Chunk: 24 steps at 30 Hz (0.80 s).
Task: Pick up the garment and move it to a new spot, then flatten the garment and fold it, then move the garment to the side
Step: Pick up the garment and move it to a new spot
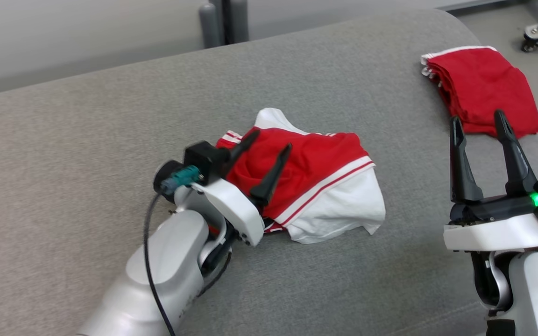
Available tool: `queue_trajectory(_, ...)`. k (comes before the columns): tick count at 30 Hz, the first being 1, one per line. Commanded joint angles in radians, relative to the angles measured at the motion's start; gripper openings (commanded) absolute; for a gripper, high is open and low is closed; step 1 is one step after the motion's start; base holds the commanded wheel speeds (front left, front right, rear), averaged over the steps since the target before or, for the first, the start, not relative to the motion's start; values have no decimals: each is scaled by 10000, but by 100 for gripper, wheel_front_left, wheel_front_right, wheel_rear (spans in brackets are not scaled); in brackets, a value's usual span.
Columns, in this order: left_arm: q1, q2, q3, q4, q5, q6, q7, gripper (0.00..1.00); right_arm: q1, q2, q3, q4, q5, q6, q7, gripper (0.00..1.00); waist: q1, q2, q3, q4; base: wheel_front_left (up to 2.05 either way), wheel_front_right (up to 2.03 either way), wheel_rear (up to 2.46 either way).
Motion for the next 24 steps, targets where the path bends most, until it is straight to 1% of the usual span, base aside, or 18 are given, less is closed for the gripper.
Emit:
queue_trajectory(1,-45,70,388,-161,37,8,-6,100,143,-15,-2,101,60,-3,2,100,0,0,-215,272,0,0,0)
queue_trajectory(3,147,70,925,-422,204,37,-7,100,227,-18,-25,216,-8,-3,3,100,0,0,-395,545,0,0,0)
queue_trajectory(4,351,184,1539,-790,518,97,-6,100,351,-17,-20,343,-85,-3,2,100,0,0,-563,835,0,0,0)
queue_trajectory(8,992,526,2744,-1752,1319,165,-7,100,575,-22,-211,581,-244,-3,2,100,0,0,-845,1486,0,0,0)
queue_trajectory(14,2628,828,4428,-3318,2306,80,-6,100,967,-117,-720,1067,-443,-3,2,100,0,0,-1124,2368,0,0,0)
queue_trajectory(19,4082,722,5401,-4133,2843,-1,-8,100,1285,-118,-1031,1521,-525,-3,2,100,0,0,-1315,2930,0,0,0)
queue_trajectory(22,4735,462,5943,-4506,2926,-16,-8,100,1403,-98,-1265,1754,-363,-3,2,100,0,0,-1407,3138,0,0,0)
queue_trajectory(24,4925,375,6079,-4622,2934,-19,-8,100,1407,-92,-1312,1826,-343,-3,2,100,0,0,-1429,3176,0,0,0)
